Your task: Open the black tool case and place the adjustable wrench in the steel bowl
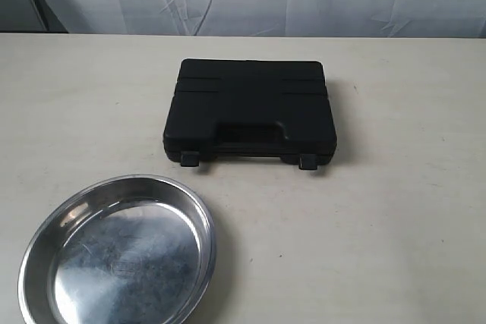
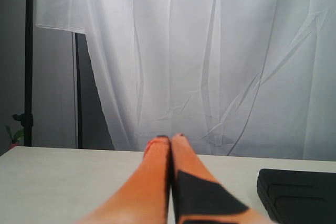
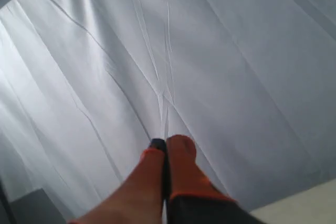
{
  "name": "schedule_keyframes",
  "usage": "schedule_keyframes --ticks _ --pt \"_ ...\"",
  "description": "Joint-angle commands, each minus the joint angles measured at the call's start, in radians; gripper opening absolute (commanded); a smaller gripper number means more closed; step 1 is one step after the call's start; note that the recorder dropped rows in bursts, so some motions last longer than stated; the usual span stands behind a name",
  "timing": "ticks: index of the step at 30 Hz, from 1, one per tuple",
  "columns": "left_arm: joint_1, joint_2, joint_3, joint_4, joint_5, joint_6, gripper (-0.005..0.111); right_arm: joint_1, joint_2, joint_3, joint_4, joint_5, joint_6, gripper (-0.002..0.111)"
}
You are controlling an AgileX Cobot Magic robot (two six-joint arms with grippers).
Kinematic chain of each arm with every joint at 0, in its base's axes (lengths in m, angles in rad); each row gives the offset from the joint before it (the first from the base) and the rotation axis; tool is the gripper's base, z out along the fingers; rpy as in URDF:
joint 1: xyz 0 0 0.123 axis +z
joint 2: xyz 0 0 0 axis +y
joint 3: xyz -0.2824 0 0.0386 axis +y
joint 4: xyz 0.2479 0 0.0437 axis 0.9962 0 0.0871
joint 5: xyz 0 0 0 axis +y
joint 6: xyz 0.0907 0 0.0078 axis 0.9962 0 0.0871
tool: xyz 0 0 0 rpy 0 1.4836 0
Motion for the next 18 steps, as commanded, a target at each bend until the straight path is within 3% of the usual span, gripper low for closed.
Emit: schedule_keyframes --ticks 1,6,18 --pt "-0.003 0.005 -0.004 0.004 -0.005 -0.001 0.0 -0.004 0.11 -0.132 -0.057 0.164 -0.056 -0.001" --pt "-0.003 0.005 -0.004 0.004 -0.005 -0.001 0.0 -0.004 0.424 -0.448 -0.064 0.367 -0.299 -0.001" --pt "-0.003 0.005 -0.004 0.004 -0.005 -0.001 0.0 -0.004 1.248 -1.263 -0.203 0.827 -0.547 -0.001"
